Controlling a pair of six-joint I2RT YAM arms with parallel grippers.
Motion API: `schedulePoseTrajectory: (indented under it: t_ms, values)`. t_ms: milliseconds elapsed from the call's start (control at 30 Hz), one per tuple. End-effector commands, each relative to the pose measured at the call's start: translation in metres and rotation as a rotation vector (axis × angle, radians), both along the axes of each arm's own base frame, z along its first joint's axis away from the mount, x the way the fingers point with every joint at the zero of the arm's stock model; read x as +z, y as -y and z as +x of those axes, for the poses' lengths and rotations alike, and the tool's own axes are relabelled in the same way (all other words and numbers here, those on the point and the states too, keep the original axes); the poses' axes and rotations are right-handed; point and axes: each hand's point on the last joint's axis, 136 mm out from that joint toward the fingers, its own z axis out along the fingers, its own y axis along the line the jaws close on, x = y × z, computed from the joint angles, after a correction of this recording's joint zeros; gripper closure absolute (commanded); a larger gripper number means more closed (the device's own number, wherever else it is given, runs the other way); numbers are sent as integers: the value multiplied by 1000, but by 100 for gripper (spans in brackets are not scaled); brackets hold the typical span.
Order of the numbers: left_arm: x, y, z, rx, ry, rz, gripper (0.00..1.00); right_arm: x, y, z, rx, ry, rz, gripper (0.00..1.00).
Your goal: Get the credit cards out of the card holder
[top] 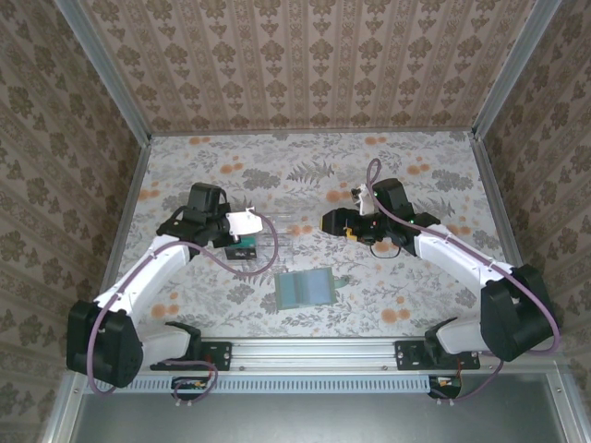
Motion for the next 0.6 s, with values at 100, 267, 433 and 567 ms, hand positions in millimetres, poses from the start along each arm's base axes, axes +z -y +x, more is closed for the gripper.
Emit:
schedulePoseTrajectory:
  t_ms: [100,267,433,567]
  values:
    - [4,2,-3,-56,0,4,100,9,-4,7,8,11,32,0]
    - [12,3,-10,-109,18,28,100,8,-3,8,4,8,33,0]
    - [20,1,-13,-153,79,63,100,6,-1,9,-4,5,34,0]
    - [18,0,-12,-164,80,83,100,5,-2,9,-4,3,36,0]
